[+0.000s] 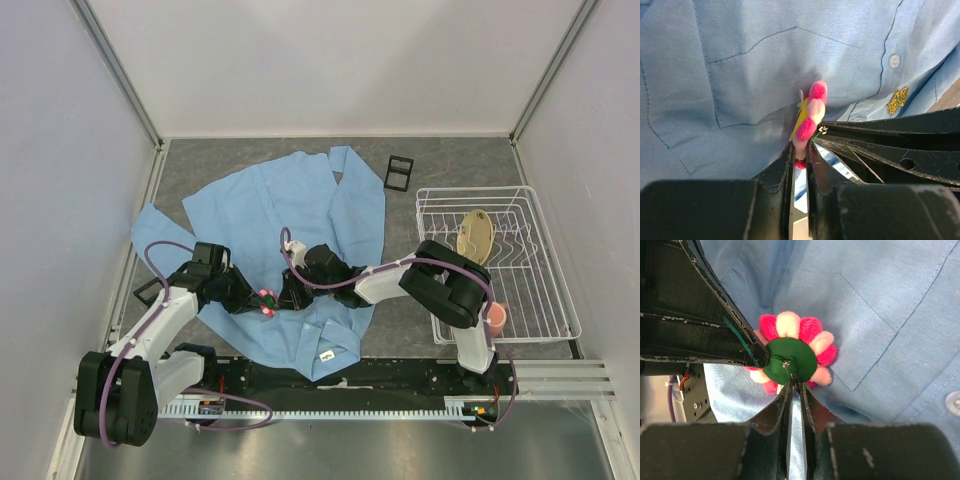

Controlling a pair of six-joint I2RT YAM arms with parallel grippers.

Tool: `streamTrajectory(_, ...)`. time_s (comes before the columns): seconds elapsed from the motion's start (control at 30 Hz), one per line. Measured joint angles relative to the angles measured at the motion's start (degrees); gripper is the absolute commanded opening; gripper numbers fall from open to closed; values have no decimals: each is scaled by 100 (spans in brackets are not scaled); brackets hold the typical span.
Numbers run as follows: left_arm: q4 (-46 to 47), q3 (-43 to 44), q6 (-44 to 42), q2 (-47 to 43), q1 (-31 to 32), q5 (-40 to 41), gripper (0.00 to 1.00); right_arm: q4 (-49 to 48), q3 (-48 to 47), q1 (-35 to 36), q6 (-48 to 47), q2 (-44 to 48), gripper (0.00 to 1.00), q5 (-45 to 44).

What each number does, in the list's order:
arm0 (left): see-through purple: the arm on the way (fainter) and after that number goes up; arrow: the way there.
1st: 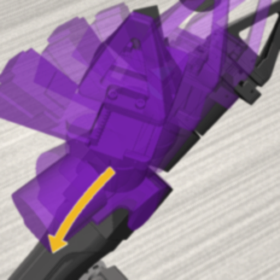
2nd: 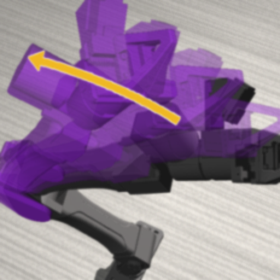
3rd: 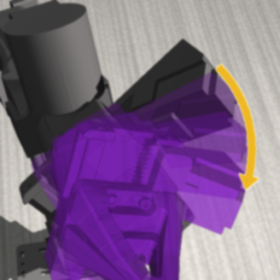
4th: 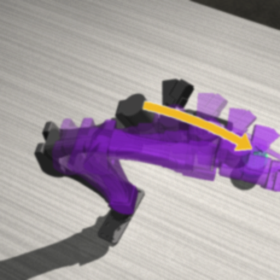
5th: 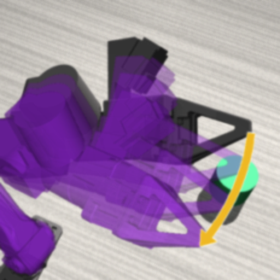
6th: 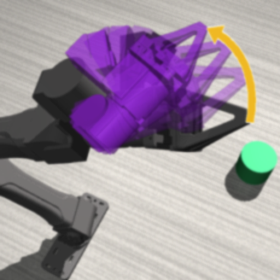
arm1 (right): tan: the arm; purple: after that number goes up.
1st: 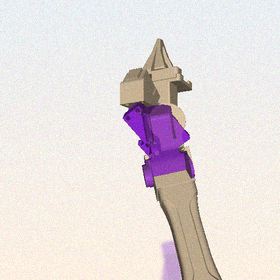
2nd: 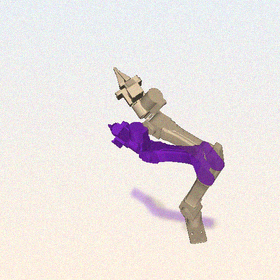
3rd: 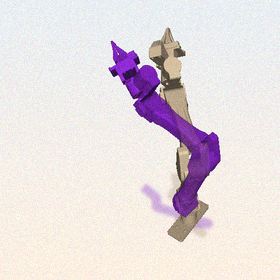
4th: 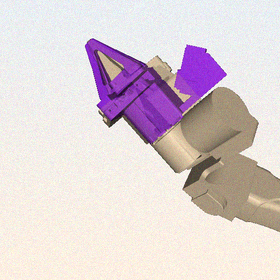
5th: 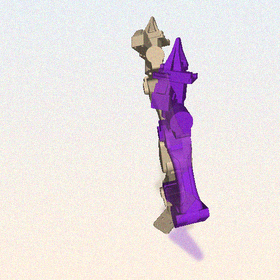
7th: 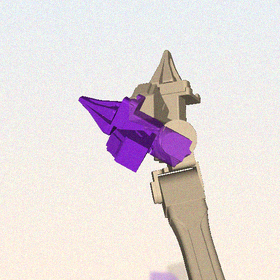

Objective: Remove the brooch from the garment
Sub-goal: Remove the brooch from the clothes.

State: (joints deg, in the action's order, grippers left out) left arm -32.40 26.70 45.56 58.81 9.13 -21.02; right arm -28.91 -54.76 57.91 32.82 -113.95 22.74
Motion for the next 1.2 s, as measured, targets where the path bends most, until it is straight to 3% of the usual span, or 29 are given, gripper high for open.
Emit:
streamTrajectory(0.17, 0, 0, 0, 2, 63, 24, 2, 44, -2, 0, -2, 22, 19, -13)
streamTrajectory(0.27, 0, 0, 0, 2, 111, 61, 2, 74, -9, 0, -4, 26, 24, -11)
streamTrajectory(0.4, 2, 0, 0, 2, 203, 140, 2, 94, -17, -7, -2, 37, 25, -13)
streamTrajectory(0.7, 4, 0, 0, 2, 286, 166, 2, 111, -17, -85, 42, 66, 16, 52)
streamTrajectory(0.97, 9, 0, 0, 2, 341, 208, 2, 111, -20, -107, 52, 66, 0, 101)
streamTrajectory(1.2, 37, 2, 0, 50, 385, 212, 2, 118, -46, -109, 42, 66, 0, 151)
